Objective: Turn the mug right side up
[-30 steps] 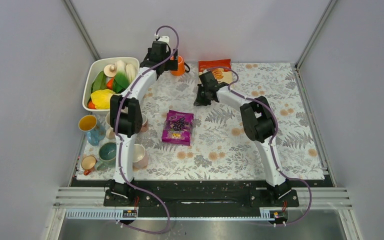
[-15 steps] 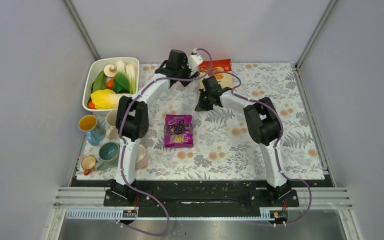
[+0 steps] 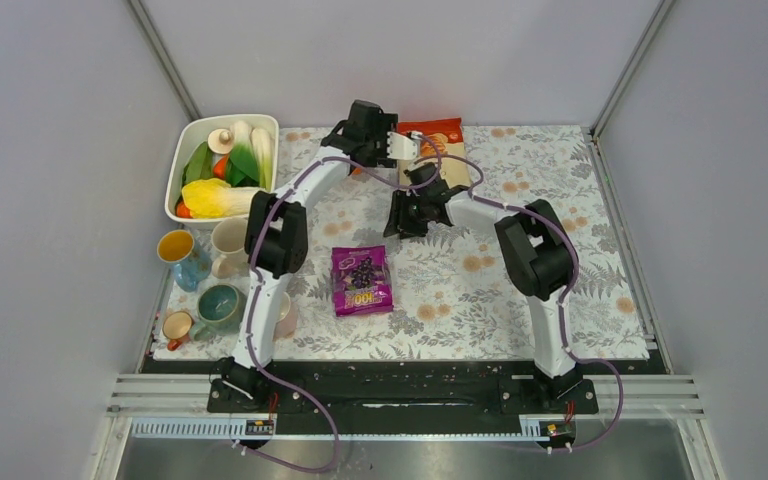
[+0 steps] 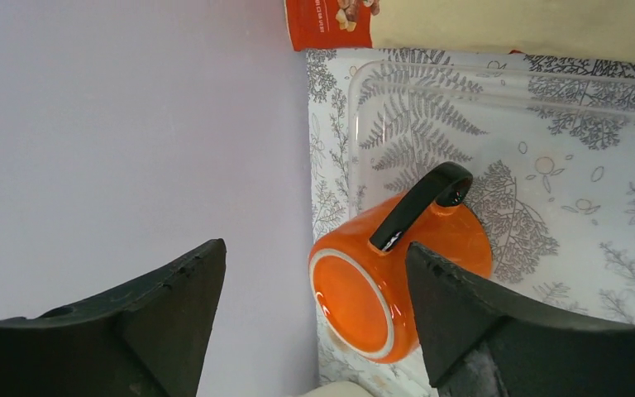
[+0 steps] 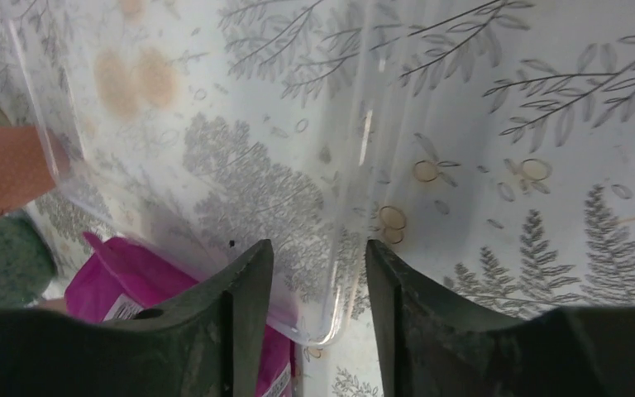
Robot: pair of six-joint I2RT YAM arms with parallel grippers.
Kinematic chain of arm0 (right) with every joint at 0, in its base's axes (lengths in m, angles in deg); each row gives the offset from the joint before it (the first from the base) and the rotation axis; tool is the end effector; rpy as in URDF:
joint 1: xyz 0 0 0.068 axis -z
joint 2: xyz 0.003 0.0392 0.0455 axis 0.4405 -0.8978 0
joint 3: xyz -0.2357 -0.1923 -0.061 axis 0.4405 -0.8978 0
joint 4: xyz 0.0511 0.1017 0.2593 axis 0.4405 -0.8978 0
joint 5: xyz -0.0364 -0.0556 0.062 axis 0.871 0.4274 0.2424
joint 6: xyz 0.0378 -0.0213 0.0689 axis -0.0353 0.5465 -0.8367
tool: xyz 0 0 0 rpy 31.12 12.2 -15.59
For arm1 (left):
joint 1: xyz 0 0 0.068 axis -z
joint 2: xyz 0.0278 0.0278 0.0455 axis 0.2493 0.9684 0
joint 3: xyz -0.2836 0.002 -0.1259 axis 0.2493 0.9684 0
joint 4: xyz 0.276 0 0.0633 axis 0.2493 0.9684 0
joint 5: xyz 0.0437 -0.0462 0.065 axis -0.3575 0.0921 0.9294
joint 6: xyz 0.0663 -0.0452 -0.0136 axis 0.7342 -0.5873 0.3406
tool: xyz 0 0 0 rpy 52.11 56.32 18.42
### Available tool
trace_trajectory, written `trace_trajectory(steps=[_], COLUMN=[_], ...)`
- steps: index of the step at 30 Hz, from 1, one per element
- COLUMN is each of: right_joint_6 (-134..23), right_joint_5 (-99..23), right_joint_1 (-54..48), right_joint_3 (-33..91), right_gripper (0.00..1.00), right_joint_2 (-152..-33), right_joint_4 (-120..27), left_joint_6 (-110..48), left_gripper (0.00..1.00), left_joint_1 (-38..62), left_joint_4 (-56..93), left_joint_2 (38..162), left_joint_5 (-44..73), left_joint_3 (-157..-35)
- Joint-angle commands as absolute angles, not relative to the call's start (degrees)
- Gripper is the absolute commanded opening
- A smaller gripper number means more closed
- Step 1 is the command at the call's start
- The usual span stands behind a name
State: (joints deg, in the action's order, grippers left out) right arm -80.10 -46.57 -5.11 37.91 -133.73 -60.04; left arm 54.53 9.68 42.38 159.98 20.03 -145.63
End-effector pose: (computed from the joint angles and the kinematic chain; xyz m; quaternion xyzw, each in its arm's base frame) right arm 0.4319 0.2850 0.1417 -0.0469 0.9356 0.2813 0.2081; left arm 0.5722 -0.2597 0.2380 0.6748 0.5758 0.1742 0.4274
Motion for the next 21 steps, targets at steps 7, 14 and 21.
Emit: trace_trajectory(steps=[7, 14, 21], right_joint_6=[-80.92, -79.38, -78.77], right_joint_5=[-46.85, -45.09, -44.77], right_joint_1=[-4.12, -1.78, -0.03], right_joint_3=[29.02, 23.53, 19.94], right_gripper=[0.70, 0.71, 0.72], right_joint_2=[-123.09, -117.69, -114.64], right_joint_4=[-57.05, -56.62, -56.72], left_joint_6=[64.18, 67.38, 69.86], left_gripper=[0.82, 0.81, 0.76], left_joint_1=[9.55, 9.64, 9.21], left_joint_4=[48.42, 54.32, 50.17], left_joint_2=[164.86, 170.02, 174.34], left_joint_5=[17.86, 21.66, 26.18], left_joint_3=[-151.25, -157.12, -160.58])
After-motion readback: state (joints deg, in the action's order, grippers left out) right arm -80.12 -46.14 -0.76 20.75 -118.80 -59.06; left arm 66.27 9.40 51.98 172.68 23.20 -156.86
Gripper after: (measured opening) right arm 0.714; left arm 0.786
